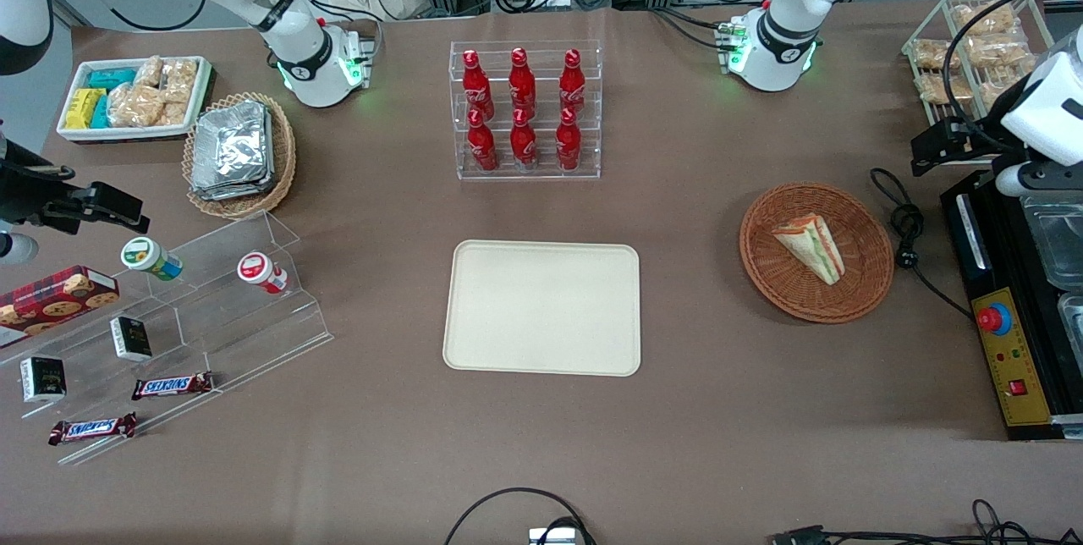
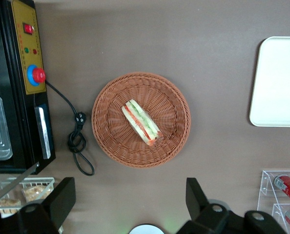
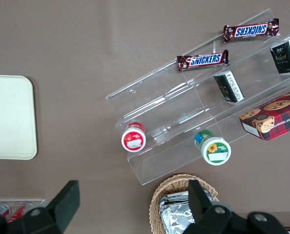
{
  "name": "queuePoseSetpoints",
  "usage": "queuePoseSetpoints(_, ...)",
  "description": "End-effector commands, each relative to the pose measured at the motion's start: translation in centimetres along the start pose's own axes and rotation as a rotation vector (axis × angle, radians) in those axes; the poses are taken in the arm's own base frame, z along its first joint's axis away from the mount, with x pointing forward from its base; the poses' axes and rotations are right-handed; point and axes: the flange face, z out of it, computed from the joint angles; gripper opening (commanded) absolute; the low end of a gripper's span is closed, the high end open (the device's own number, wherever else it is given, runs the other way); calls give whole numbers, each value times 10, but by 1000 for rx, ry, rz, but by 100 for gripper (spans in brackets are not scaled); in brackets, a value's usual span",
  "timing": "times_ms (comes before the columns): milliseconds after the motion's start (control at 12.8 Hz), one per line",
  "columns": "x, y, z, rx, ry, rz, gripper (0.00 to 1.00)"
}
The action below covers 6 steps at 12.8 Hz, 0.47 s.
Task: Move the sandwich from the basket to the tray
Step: 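Move the left gripper over the sandwich in the wicker basket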
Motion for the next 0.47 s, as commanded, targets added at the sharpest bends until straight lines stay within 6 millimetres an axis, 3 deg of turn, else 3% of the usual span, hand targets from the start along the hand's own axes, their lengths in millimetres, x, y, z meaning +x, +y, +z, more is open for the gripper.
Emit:
queuePoseSetpoints(0,-5,2,16,26,-32,-95,100)
queuePoseSetpoints(390,-32,3,73,21,19,-218,100)
